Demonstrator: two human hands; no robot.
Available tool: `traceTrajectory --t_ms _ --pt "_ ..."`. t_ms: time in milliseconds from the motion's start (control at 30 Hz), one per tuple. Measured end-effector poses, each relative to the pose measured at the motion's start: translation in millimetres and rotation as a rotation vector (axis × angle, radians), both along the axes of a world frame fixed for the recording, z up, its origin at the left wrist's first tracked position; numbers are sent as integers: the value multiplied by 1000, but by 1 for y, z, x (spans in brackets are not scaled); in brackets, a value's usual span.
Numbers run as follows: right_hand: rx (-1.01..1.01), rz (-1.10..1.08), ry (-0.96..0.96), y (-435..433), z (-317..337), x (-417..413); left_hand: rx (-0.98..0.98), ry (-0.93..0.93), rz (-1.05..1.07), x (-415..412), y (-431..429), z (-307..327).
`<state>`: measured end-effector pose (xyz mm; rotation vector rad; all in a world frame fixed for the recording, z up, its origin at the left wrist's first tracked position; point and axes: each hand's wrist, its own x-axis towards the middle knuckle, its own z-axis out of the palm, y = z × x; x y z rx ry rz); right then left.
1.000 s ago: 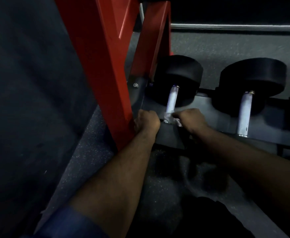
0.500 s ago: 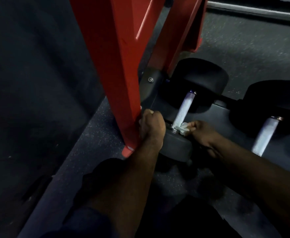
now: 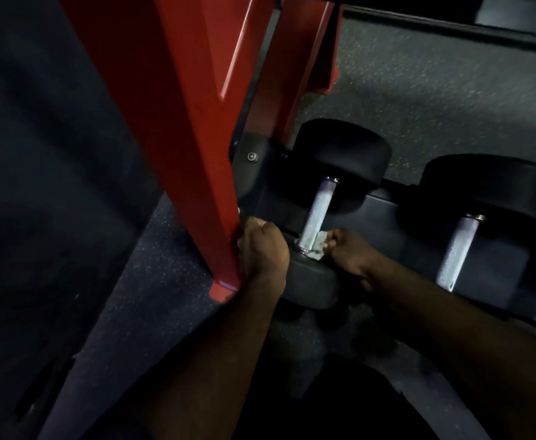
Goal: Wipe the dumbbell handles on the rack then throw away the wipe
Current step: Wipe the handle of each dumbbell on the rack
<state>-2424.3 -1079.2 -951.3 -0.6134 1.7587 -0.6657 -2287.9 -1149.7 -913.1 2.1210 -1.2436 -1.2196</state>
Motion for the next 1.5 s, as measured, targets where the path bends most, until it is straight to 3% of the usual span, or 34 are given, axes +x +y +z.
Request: traceTrajectory --t_ms 167,233,367,467,600,700,833,900,1000,1167,1300,1433,1500 --pt "-122 -37 163 27 21 6 -4 82 22 3 -2 -7" --pt "-249 68 212 19 30 11 -32 147 86 3 -2 -7" --pt "-521 701 625 -34 33 15 -115 241 162 9 -1 -3" --pt "-388 1200 978 -65 33 20 -107 222 151 8 0 -3" --pt "-485 1308 1054 -60 53 17 -86 179 82 5 0 1" --pt "-553 1245 1044 -44 49 0 -57 105 42 5 0 1" --pt "-611 1287 788 -50 42 -4 -15 38 -47 4 -1 -2" --pt "-672 1240 870 -52 49 -19 -26 41 -54 2 -2 1" --pt "-666 983 996 -46 62 -42 -11 64 -17 -1 -2 5" --pt "-640 955 574 -4 40 -23 25 1 -85 -1 -4 10" --pt "-679 857 766 -20 41 -55 16 -41 -130 0 -6 6" --pt "-631 1136 517 -10 30 -41 31 -80 -182 0 -7 5" --pt "-626 1119 545 -20 30 -51 15 -79 -188 0 -6 6"
